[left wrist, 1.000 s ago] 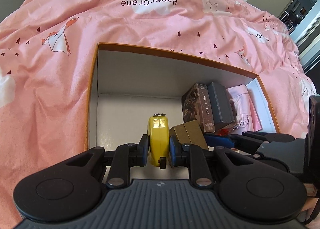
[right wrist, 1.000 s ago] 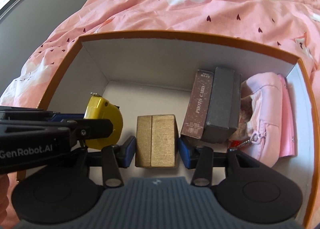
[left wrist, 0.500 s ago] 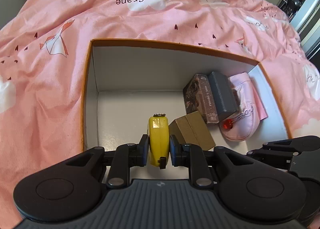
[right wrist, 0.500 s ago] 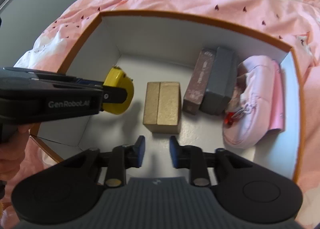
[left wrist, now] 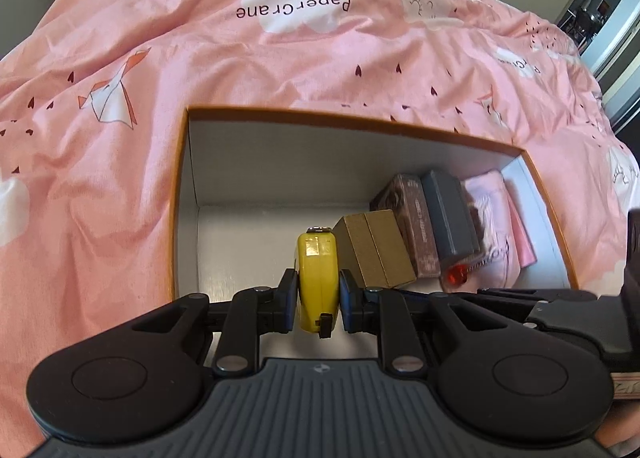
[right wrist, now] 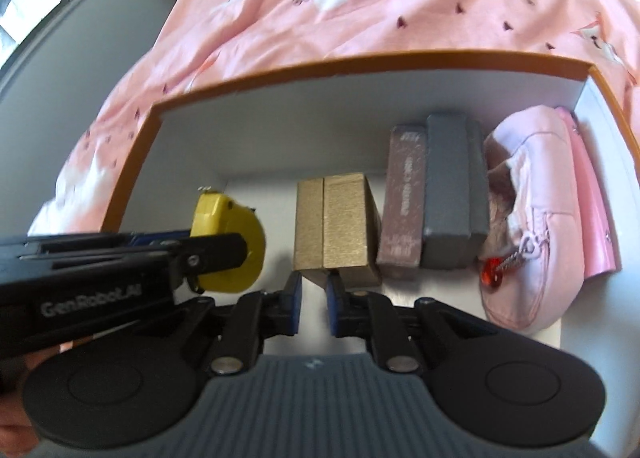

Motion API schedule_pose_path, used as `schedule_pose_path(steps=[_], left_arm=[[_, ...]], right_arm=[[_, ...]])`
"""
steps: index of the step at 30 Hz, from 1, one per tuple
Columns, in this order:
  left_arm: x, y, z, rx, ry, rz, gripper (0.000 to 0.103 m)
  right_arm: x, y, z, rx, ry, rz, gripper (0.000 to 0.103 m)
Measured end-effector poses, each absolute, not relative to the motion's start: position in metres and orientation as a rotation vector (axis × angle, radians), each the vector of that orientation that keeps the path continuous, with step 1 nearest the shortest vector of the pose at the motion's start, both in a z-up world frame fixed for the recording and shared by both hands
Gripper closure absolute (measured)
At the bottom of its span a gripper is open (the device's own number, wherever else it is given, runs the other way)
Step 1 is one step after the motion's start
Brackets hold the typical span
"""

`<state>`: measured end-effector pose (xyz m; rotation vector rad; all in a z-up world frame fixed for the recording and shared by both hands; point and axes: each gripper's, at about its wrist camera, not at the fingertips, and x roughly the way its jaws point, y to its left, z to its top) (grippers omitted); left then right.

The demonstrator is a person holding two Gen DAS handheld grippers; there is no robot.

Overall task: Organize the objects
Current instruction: 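Release the gold box from the right tool while the left tool lowers the tape measure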

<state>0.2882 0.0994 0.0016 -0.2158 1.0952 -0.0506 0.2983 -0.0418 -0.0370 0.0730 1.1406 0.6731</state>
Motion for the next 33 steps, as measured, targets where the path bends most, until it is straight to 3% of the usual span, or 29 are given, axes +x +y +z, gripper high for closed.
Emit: schedule_pose_path(steps=[11, 22, 33], left_arm=[[0.304, 0.103, 0.003, -0.227, 1.082, -0.031, 0.079], [0.335, 0.067, -0.012, -0.008, 1.100, 0.083, 0.079], [0.348, 0.057, -0.031, -0.061, 1.122, 0.036, 0.080]], right_arm=[[0.314, -0.046, -0.035, 0.167, 1.062, 0.597, 0.089], [0.287, -0.069, -0.006, -0.036, 1.006, 0.631, 0.086], [0.288, -0.083, -0.011, -0.096, 1.016, 0.591, 0.086]])
